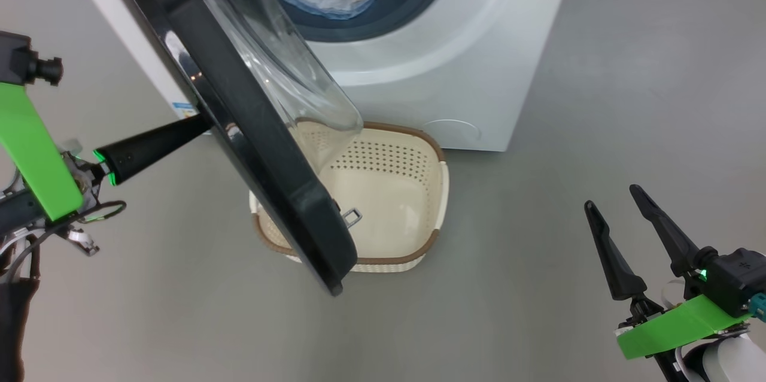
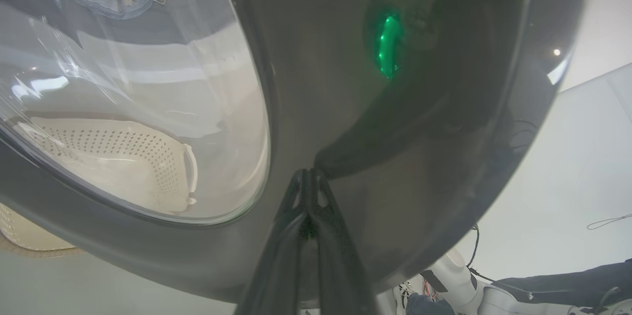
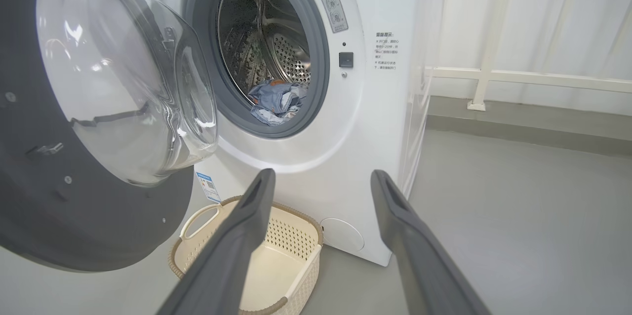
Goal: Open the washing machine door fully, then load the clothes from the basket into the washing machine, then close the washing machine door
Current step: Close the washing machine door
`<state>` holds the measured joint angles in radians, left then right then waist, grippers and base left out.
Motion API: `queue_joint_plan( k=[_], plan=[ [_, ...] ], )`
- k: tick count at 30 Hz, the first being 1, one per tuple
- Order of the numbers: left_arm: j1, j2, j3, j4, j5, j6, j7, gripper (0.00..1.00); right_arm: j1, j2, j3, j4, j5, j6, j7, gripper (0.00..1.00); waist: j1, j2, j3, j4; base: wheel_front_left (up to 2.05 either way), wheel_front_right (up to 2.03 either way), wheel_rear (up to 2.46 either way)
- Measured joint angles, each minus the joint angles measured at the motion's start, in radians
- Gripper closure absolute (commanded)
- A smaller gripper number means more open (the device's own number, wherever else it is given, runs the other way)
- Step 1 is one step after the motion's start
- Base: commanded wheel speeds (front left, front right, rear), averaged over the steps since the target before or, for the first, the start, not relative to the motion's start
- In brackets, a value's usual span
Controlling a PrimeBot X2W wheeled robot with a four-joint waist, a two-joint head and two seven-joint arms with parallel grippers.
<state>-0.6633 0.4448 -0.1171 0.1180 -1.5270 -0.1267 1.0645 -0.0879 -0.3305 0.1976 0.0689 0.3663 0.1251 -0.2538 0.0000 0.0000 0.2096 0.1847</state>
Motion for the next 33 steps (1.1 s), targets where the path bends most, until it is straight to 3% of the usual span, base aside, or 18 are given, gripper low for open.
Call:
queue_joint_plan(
  k=[16, 25, 32, 33],
  plan=[
    [-0.015, -0.006, 0.002, 0.018, 0.026, 0.0, -0.04, 1.0, 0.033, 0.02, -0.038, -0.009, -0.001, 0.0, 0.0, 0.0, 0.0, 0.0, -0.005, -0.136, 0.0, 0.0, 0.0],
    [-0.004, -0.008, 0.002, 0.021, 0.033, 0.0, -0.067, 1.0, 0.04, 0.025, -0.042, -0.009, -0.001, 0.0, 0.0, 0.0, 0.0, 0.0, -0.026, -0.147, 0.0, 0.0, 0.0],
    [0.117, 0.014, 0.018, 0.028, 0.054, 0.0, -0.119, 1.0, 0.066, 0.027, -0.04, -0.006, -0.001, 0.0, 0.0, 0.0, 0.0, 0.0, -0.059, -0.15, 0.0, 0.0, 0.0],
    [0.14, 0.017, 0.022, 0.028, 0.062, 0.0, -0.134, 0.87, 0.068, 0.027, -0.04, -0.006, -0.001, 0.0, 0.0, 0.0, 0.0, 0.0001, -0.064, -0.152, 0.0, 0.0, 0.0]
  ],
)
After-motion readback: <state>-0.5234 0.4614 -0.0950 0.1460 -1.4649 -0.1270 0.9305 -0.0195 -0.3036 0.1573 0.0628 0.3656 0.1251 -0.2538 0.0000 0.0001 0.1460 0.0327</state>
